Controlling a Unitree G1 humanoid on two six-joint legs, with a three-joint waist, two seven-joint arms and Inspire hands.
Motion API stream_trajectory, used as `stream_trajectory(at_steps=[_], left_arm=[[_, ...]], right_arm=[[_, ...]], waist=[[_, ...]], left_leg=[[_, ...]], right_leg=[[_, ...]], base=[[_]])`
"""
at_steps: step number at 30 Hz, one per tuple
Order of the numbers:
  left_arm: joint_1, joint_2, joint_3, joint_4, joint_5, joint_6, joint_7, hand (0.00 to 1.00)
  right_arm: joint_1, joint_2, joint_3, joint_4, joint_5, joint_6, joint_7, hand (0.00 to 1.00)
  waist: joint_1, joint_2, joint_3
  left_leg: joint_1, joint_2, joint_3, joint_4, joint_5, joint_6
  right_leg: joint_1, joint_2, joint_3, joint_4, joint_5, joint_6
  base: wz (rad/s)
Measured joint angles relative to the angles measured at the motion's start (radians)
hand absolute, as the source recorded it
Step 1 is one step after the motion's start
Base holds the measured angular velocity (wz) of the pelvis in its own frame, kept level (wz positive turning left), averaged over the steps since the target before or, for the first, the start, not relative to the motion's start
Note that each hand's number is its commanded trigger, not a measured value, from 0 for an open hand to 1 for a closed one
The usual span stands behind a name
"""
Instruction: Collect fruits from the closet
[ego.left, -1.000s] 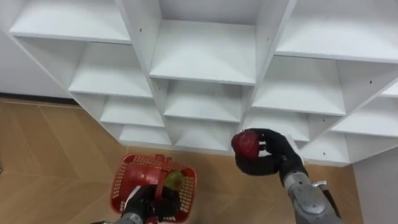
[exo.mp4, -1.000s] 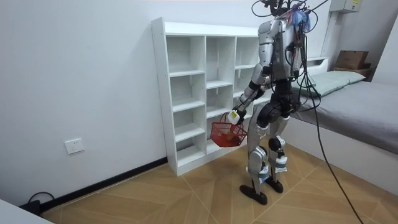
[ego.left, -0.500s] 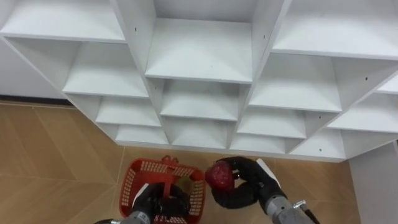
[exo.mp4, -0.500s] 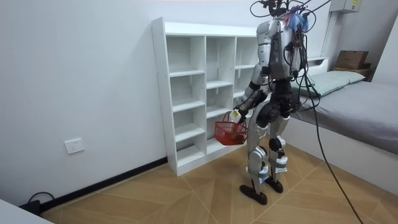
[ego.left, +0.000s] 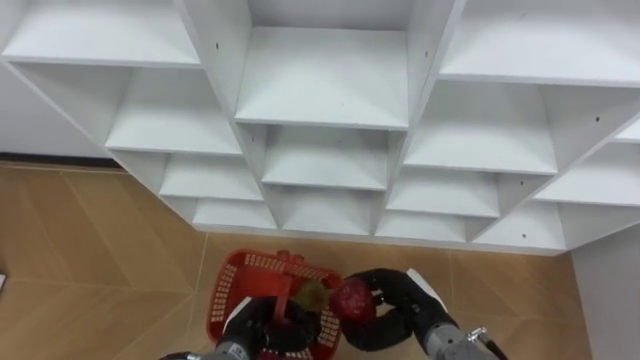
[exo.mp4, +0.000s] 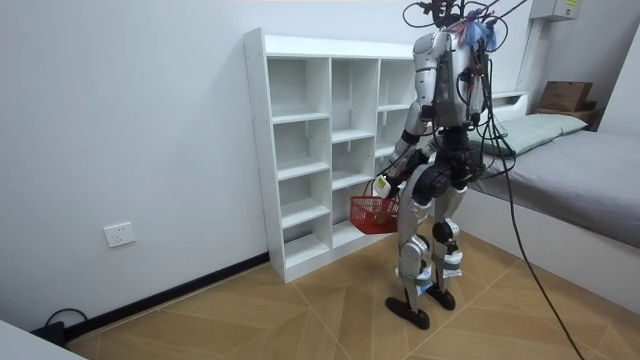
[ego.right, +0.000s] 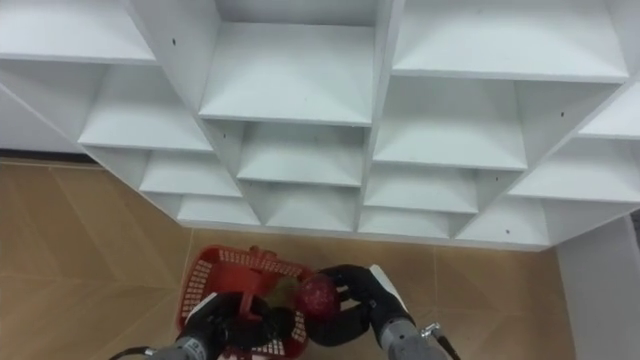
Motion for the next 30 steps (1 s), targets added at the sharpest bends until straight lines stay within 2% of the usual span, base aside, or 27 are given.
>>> stream_trajectory(at_steps=[5,10,18,19,20,21,22,25,30], left_arm=[[-0.004,-0.001,-0.009,-0.001,-0.002,0.0,-0.003,1.0],[-0.007,0.0,-0.031,0.002,-0.001,0.0,-0.006,1.0],[-0.02,-0.002,-0.038,0.029,-0.001,-0.002,-0.021,1.0],[-0.02,-0.003,-0.04,0.029,-0.001,-0.002,-0.025,1.0],[-0.02,-0.004,-0.043,0.029,-0.001,-0.002,-0.025,1.0],[-0.021,-0.005,-0.044,0.029,-0.001,-0.002,-0.03,1.0],[-0.021,-0.005,-0.044,0.029,-0.001,-0.002,-0.032,1.0],[-0.028,-0.005,-0.044,0.034,-0.002,-0.002,-0.046,1.0],[-0.044,-0.005,-0.062,0.036,-0.022,-0.002,-0.051,1.0]], right_arm=[[-0.021,0.013,0.004,0.012,0.003,0.0,0.0,1.0],[-0.033,0.024,0.004,0.035,0.0,0.0,0.007,1.0],[-0.066,0.025,0.004,0.041,0.0,0.0,0.009,1.0],[-0.074,0.026,0.004,0.046,0.0,0.0,0.009,0.96],[-0.076,0.027,0.004,0.049,0.001,0.0,0.009,0.81],[-0.082,0.029,0.005,0.057,0.001,0.0,0.01,0.62],[-0.085,0.032,0.005,0.063,0.001,0.0,0.01,0.0],[-0.095,0.037,0.005,0.08,0.001,0.0,0.012,0.0],[-0.096,0.036,0.026,0.08,0.014,0.0,0.036,0.0]], waist=[[-0.001,0.005,0.0044],[-0.002,0.005,0.0048],[-0.003,0.006,0.0088],[-0.003,0.006,0.0102],[-0.003,0.005,0.0109],[-0.002,0.004,0.0122],[-0.001,0.003,0.0131],[-0.002,0.0,0.0182],[0.003,0.001,0.0191]], left_leg=[[-0.008,0.0,0.0,0.005,0.0,0.0],[-0.028,0.001,-0.001,0.008,0.0,0.0],[-0.034,0.0,-0.002,0.006,0.0,0.0],[-0.034,0.0,-0.003,0.005,0.0,0.0],[-0.034,0.0,-0.003,0.005,0.0,0.0],[-0.033,0.0,-0.004,0.005,0.0,0.0],[-0.033,0.0,-0.004,0.005,0.0,0.0],[-0.034,0.0,-0.005,0.005,0.0,0.0],[-0.035,0.0,-0.005,0.007,0.0,0.0]], right_leg=[[-0.006,-0.001,-0.001,0.001,-0.001,0.001],[-0.024,-0.001,-0.004,0.001,0.0,0.0],[-0.028,-0.001,-0.004,0.003,0.0,0.0],[-0.028,-0.001,-0.004,0.002,0.0,0.0],[-0.028,-0.001,-0.004,0.002,0.0,0.0],[-0.028,-0.001,-0.004,0.002,0.0,0.0],[-0.028,-0.001,-0.004,0.002,0.0,0.0],[-0.028,-0.001,-0.004,0.001,0.0,0.0],[-0.028,-0.001,-0.004,-0.001,-0.001,0.0]], base=[[0.0],[0.0],[0.0],[0.0],[0.0],[0.0],[0.0],[0.0],[0.0]])
